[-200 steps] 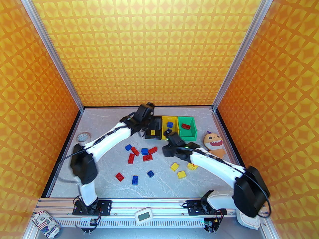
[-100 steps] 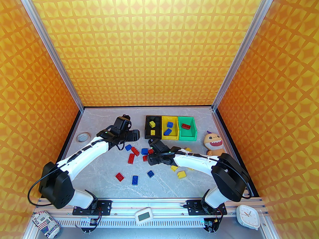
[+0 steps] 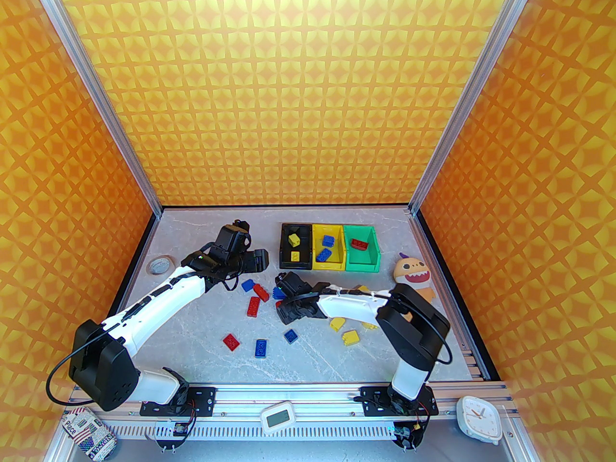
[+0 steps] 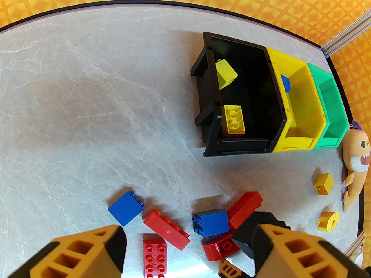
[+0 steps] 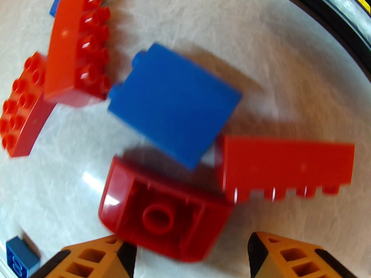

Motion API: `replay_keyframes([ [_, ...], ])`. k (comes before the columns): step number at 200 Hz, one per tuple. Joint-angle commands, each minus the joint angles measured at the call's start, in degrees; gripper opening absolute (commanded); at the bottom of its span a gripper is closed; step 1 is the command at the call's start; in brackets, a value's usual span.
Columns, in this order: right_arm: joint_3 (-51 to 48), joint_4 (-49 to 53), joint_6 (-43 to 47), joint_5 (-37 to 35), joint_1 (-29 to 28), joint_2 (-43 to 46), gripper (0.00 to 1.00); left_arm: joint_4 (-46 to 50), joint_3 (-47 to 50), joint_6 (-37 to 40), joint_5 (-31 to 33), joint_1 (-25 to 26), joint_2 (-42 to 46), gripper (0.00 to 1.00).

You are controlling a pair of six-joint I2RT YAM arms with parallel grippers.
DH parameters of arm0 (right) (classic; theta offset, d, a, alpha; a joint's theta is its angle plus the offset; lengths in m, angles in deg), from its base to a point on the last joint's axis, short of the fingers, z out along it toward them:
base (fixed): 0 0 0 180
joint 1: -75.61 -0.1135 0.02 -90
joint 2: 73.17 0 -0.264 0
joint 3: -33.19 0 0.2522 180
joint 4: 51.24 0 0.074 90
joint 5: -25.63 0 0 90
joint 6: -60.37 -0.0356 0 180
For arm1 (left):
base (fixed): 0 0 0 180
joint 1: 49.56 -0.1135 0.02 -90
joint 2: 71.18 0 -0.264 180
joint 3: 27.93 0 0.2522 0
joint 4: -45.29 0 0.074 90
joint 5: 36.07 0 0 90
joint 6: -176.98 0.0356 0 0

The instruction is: Sort the legos into containers by color

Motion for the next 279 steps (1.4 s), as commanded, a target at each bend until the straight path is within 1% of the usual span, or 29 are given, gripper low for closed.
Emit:
replay_keyframes([
  [1,2.93,0.46,1.22,-1.87,-0.21,-1.81,0.69,1.58,-0.44,0.68,1.7,-0.51,0.46,0.76],
  [41,5.85,0.28,1.92,-1.79,-0.16,-4.85,0.69,2.07,-0.8,0.79,1.87,-0.61,0.11,0.76],
  [73,6.39,-0.17,2.26,-0.45,-0.2,-5.46,0.63,2.13,-0.72,0.74,1.88,-0.6,0.18,0.76],
  [99,6.18,-0.84,3.1,1.8,-0.18,-5.33,0.52,2.13,-0.47,0.61,1.89,-0.6,0.44,0.75],
  [140,5.75,-0.98,3.49,3.99,-0.29,-3.96,0.3,1.92,0.0,0.34,1.88,-0.6,0.89,0.75],
  [158,4.81,-0.88,3.41,4.83,-0.29,-1.49,0.25,1.96,-0.25,0.19,1.9,-0.55,1.01,0.75],
  [176,3.8,-0.29,3.41,4.65,-0.2,2.28,0.23,2.14,-0.25,0.26,1.89,-0.64,1.31,0.75],
  [219,4.52,6.17,4.4,1.36,0.85,11.02,0.23,2.14,0.24,0.16,1.88,-0.51,2.34,0.75],
  [248,5.47,9.91,4.53,0.87,4.13,16.74,0.23,1.59,-0.04,-0.26,1.84,-0.18,2.34,0.75],
  [279,5.69,12.06,4.21,-0.67,10.28,22.44,0.24,1.68,-0.9,0.05,1.72,0.63,1.83,0.75],
])
